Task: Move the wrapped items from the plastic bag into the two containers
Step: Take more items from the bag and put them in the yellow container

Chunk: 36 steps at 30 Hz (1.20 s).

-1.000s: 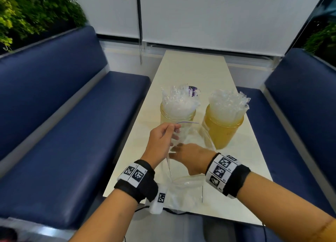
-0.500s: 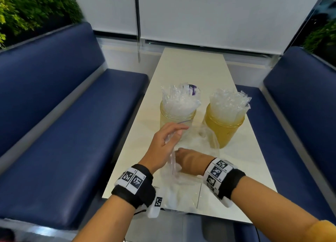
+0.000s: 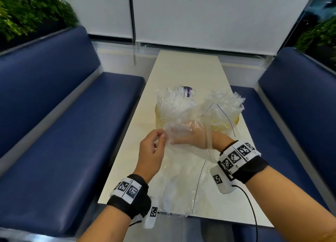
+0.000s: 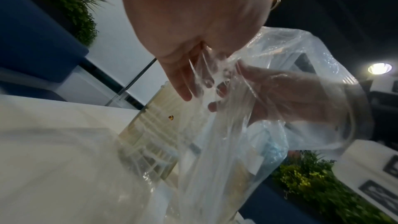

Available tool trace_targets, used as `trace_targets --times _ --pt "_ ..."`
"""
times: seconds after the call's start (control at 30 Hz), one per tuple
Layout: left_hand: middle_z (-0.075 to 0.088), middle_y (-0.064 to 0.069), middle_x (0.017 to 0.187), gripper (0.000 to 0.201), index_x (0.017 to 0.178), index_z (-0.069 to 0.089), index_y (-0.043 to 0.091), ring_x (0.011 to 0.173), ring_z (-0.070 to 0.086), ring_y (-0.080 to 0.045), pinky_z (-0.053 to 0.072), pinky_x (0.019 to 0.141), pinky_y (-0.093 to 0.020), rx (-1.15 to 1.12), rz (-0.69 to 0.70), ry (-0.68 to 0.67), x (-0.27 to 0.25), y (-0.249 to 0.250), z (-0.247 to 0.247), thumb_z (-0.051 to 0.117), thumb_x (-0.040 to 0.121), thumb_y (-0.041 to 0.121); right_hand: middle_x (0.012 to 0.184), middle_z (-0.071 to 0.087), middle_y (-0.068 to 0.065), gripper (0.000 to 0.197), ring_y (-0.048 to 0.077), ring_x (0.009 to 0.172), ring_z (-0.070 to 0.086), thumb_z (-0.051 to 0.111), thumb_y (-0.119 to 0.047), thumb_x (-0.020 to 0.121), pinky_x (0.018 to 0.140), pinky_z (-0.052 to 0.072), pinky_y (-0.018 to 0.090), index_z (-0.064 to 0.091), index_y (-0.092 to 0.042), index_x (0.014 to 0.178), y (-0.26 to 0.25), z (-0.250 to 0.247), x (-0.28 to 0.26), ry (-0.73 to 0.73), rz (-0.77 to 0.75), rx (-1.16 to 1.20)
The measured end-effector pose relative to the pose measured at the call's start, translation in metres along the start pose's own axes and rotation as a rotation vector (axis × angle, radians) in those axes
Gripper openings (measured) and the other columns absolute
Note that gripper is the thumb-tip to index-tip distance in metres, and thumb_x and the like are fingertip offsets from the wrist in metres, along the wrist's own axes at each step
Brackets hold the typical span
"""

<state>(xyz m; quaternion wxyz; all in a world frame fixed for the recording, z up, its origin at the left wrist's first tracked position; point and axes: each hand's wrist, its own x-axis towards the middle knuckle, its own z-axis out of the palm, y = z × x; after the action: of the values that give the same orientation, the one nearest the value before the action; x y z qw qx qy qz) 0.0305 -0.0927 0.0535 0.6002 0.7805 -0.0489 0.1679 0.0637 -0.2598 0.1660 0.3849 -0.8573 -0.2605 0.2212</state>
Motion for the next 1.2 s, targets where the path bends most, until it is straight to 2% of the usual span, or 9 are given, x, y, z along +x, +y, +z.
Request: trace_targets --times 0.07,0.27,0.33,0.5,0.8,0.87,0.97,1.03,1.2 --pt "0.070 0.006 0.083 0.016 0.097 0.068 0.021 0.077 0.068 -0.022 0.058 0.070 -0.050 0.036 0.008 0.061 0.006 0.003 -0.002 0.055 0.100 0.030 0.087 0.063 -0.002 0.007 -0.011 0.061 0.055 0.069 -0.015 0.094 0.065 0.047 0.012 0.072 -0.012 0.100 0.006 -0.003 0.000 0.093 0.040 0.063" --pt "0.066 0.001 0.074 0.017 0.091 0.065 0.019 0.071 0.068 -0.024 0.060 0.072 -0.042 0.032 -0.128 0.147 0.013 -0.001 -0.016 0.055 0.104 0.019 0.099 0.073 0.009 0.023 0.015 0.088 0.067 0.060 -0.029 0.100 0.056 0.050 0.027 0.069 -0.009 0.097 0.022 -0.022 -0.015 0.270 0.049 0.301" --pt "0.065 -0.001 0.074 0.018 0.089 0.064 0.019 0.073 0.069 -0.029 0.059 0.073 -0.041 0.035 -0.175 0.150 0.012 -0.005 -0.021 0.054 0.104 0.018 0.090 0.075 -0.002 0.012 0.017 0.086 0.066 0.060 -0.026 0.100 0.058 0.047 0.028 0.067 -0.019 0.093 0.019 -0.031 -0.024 0.380 0.060 0.359" --pt "0.067 -0.006 0.079 0.019 0.089 0.063 0.020 0.074 0.070 -0.028 0.058 0.063 -0.026 0.058 -0.222 0.143 0.009 -0.013 -0.025 0.053 0.105 0.017 0.084 0.069 0.018 0.010 0.043 0.092 0.072 0.050 -0.017 0.105 0.079 0.055 0.051 0.054 -0.012 0.097 -0.002 -0.067 -0.044 0.560 -0.123 0.544" --pt "0.065 -0.008 0.081 0.024 0.085 0.062 0.013 0.069 0.064 -0.011 0.052 0.061 -0.015 0.010 -0.218 0.066 0.000 -0.011 -0.025 0.049 0.103 0.006 0.080 0.065 0.005 0.007 0.028 0.079 0.071 0.049 -0.018 0.105 0.078 0.060 0.050 0.053 -0.014 0.103 -0.045 -0.173 -0.058 0.876 -0.415 0.297" --pt "0.062 -0.010 0.075 0.028 0.078 0.059 0.010 0.062 0.054 -0.007 0.047 0.063 -0.017 0.028 -0.205 0.053 -0.004 -0.011 -0.027 0.047 0.100 -0.003 0.078 0.065 0.004 0.008 0.025 0.075 0.069 0.048 -0.018 0.105 0.082 0.060 0.048 0.054 -0.013 0.104 -0.036 -0.189 -0.050 0.974 -0.394 0.170" --pt "0.066 -0.017 0.084 0.023 0.085 0.062 0.005 0.074 0.059 -0.026 0.050 0.073 -0.034 0.035 -0.199 0.053 -0.007 -0.019 -0.031 0.048 0.102 0.000 0.080 0.066 0.007 0.013 0.018 0.071 0.069 0.047 -0.017 0.106 0.073 0.059 0.032 0.053 -0.007 0.110 -0.009 -0.193 -0.033 1.039 -0.293 0.097" --pt "0.069 -0.012 0.085 0.022 0.088 0.066 0.008 0.079 0.062 -0.027 0.050 0.072 -0.027 0.084 -0.204 0.058 -0.007 -0.025 -0.032 0.051 0.104 0.009 0.083 0.065 0.011 0.011 0.017 0.071 0.068 0.046 -0.016 0.106 0.070 0.056 0.025 0.053 -0.007 0.109 0.009 -0.186 -0.024 1.025 -0.254 0.115" --pt "0.070 0.007 0.096 0.026 0.101 0.067 0.023 0.096 0.068 -0.025 0.049 0.071 -0.027 0.281 -0.275 0.053 -0.007 -0.032 -0.036 0.054 0.098 0.001 0.080 0.067 0.013 0.016 0.020 0.075 0.069 0.044 -0.014 0.105 0.083 0.057 0.037 0.054 -0.003 0.112 0.035 -0.171 -0.014 1.070 -0.222 0.137"
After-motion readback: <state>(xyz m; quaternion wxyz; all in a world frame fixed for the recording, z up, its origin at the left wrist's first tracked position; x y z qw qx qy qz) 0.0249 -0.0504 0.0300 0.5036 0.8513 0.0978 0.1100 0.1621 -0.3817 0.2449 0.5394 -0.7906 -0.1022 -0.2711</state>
